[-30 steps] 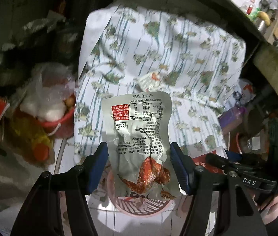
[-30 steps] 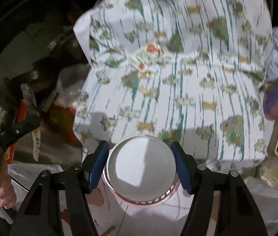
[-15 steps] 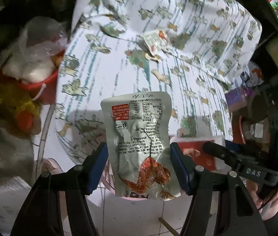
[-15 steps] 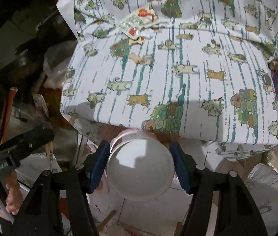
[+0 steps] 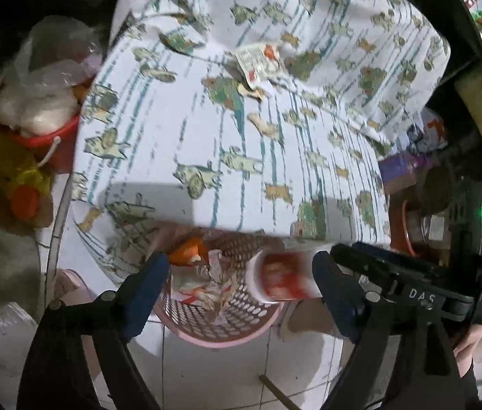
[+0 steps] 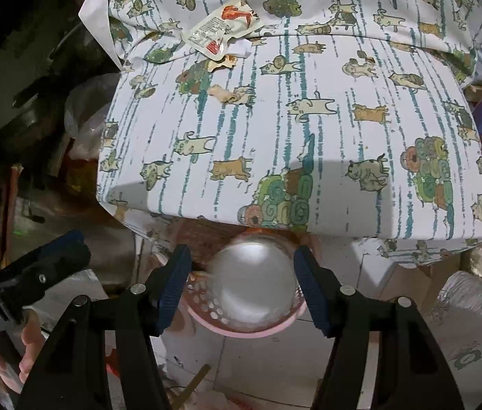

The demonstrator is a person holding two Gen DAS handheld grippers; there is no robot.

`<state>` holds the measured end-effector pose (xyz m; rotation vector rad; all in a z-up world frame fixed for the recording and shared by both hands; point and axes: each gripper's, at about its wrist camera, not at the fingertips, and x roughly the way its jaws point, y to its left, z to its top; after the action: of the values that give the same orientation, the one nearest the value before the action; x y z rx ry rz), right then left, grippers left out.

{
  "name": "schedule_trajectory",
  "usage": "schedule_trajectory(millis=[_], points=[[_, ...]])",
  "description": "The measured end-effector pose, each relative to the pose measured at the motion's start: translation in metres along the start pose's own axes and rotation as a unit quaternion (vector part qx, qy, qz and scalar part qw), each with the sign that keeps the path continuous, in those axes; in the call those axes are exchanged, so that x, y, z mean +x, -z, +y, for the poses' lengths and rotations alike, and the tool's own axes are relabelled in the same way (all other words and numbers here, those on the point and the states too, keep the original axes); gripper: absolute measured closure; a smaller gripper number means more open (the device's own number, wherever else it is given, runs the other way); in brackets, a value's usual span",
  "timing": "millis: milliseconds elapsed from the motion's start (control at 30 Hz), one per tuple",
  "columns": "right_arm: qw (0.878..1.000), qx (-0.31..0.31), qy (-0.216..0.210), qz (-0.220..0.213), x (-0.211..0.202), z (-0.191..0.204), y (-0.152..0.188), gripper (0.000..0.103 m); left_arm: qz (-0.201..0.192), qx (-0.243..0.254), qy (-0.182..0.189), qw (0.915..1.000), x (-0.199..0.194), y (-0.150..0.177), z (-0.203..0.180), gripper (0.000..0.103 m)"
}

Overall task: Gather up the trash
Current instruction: 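Carry W cup into pink basket with right tool while left tool drops packet there, then move both open tools back up toward the stool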

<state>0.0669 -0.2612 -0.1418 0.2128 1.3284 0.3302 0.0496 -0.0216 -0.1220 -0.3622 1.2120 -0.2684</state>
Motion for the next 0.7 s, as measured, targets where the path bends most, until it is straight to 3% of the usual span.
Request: schedule_trajectory(millis=[167,333,567,700], points=[[1.0,-0.018,0.007,-0.021,-0.008,0.008,-0.001,0.041,-0.063,0.017,-0.05,0.9966,-0.026,-0.003,-0.002,0.016],[0.995,-0.063,0.029,-0.075,-0.027,0.026,0.001,0.041,-0.141,0.036,-0.09,0.9853,-0.058,-0.005,-0.006,0.015],[0.984,-0.088,0.048,-0.147,-0.056,0.043,0.004,0.038,-0.2,0.033,-0.099,0.9743,-0.083,-0.006,-0.004,0.015],[0.977,-0.098,0.067,-0.176,-0.065,0.047,0.003,0.036,-0.234,0.041,-0.123,0.9636,-0.097,-0.004,-0.006,0.015]])
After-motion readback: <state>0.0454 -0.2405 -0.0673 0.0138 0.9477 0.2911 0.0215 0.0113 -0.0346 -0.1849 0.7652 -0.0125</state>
